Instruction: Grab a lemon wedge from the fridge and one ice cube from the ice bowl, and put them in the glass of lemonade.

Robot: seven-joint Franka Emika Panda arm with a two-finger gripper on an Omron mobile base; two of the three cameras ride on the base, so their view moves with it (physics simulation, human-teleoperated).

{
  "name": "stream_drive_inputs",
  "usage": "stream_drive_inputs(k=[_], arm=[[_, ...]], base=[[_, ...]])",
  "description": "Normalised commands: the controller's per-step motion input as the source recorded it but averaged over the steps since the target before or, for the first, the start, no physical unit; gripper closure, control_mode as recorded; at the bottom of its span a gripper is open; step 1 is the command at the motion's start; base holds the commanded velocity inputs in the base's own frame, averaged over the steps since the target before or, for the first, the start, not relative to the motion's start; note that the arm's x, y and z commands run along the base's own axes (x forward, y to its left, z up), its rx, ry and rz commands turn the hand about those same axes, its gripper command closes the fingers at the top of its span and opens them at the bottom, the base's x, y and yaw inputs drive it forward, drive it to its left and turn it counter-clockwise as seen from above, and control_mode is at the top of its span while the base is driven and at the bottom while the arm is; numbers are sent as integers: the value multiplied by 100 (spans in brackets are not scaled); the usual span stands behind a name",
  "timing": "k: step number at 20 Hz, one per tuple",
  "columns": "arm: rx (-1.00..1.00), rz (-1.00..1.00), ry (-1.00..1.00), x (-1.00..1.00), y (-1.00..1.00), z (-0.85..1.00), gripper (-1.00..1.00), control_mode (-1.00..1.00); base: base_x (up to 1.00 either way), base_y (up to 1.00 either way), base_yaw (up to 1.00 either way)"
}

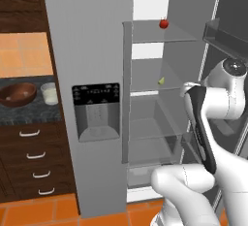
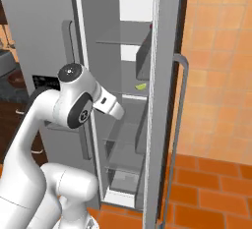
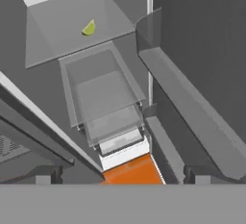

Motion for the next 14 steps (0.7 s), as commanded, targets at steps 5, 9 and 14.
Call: stream_drive_inputs(k=[5, 9, 14], arm=[[0, 0, 0, 0, 0, 0, -100, 100], [0, 0, 0, 0, 0, 0, -100, 100], [0, 0, 0, 16, -2, -7, -100, -100]], base=[[64, -19, 3], [62, -21, 3], [47, -12, 2]])
